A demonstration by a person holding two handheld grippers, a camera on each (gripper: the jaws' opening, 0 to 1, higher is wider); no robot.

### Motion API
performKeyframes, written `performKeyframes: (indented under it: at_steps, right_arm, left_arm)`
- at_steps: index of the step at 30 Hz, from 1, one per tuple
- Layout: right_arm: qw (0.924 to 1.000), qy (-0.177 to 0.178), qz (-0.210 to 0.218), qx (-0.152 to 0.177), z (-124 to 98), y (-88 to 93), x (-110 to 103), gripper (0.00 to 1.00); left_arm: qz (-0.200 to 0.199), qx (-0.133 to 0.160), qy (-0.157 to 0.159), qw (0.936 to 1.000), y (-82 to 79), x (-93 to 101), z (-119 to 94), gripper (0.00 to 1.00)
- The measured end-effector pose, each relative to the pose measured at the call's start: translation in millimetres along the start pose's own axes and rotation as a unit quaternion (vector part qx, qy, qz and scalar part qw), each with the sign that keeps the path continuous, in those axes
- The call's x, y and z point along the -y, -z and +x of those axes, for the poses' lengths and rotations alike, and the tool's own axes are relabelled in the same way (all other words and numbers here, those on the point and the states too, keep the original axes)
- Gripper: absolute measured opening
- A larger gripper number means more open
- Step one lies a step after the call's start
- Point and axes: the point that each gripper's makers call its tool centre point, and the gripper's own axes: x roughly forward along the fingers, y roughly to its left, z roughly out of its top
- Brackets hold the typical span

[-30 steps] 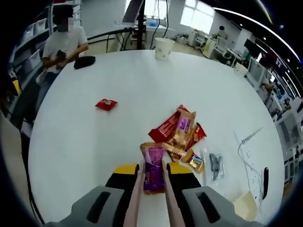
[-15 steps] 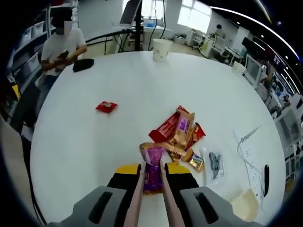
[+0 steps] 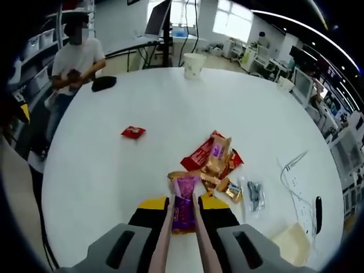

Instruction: Place the target food into the container with the food tongs after gripping and lifting it, then release it inside without dropping or visibly crushing the food.

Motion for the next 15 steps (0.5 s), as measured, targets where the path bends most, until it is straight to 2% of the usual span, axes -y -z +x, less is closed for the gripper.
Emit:
performKeyframes:
  at_steps: [15]
  right_arm:
    - [0.9996,0.011,0.023,0.014,-17,2.0,6,0.19]
  left_arm:
    - [0.017,-0.001,0.007,0.9998,-5.7,9.0,1,0.53]
